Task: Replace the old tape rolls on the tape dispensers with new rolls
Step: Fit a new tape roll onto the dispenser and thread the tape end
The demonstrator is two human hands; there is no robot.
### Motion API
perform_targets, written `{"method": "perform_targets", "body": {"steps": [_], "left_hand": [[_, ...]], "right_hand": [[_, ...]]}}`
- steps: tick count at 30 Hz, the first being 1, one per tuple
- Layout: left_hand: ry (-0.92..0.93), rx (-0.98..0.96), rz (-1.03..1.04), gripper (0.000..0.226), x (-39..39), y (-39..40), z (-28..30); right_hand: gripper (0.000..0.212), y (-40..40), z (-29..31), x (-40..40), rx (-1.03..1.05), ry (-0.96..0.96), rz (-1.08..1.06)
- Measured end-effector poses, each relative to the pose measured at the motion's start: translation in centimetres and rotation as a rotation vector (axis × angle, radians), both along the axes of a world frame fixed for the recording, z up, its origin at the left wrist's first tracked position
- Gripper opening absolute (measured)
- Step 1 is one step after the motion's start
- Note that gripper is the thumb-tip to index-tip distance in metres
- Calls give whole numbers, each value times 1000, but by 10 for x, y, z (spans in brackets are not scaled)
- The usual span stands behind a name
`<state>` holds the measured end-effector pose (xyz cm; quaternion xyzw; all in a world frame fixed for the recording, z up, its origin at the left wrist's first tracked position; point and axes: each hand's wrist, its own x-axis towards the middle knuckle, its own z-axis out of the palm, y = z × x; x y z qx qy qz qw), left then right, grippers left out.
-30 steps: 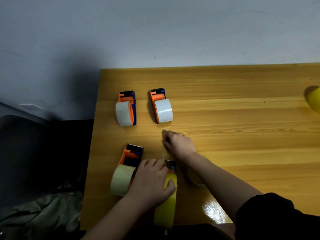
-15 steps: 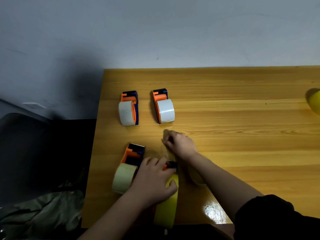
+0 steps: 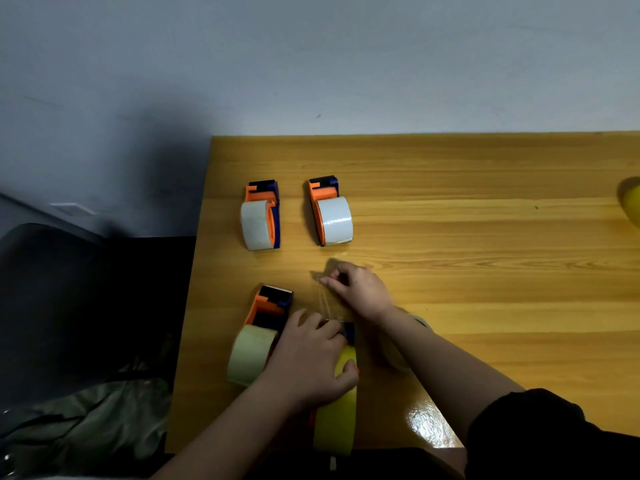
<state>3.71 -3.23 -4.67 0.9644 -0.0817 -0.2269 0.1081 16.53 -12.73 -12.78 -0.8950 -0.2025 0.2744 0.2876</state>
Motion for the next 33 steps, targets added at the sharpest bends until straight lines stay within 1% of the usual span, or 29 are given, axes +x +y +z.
{"method": "perform_targets", "body": {"steps": [9, 18, 27, 33], "left_hand": [[52, 38, -14, 84, 4, 1, 2], [78, 50, -29, 88, 9, 2, -1], [117, -12, -18, 90, 8, 5, -1], [109, -101, 35, 86, 3, 8, -4]], "right_hand": [[33, 1, -4, -4, -17, -25, -11], [31, 3, -4, -3, -79, -86, 27], [29, -7, 3, 7, -144, -191, 185], [34, -10, 3, 15, -258, -254, 313]]}}
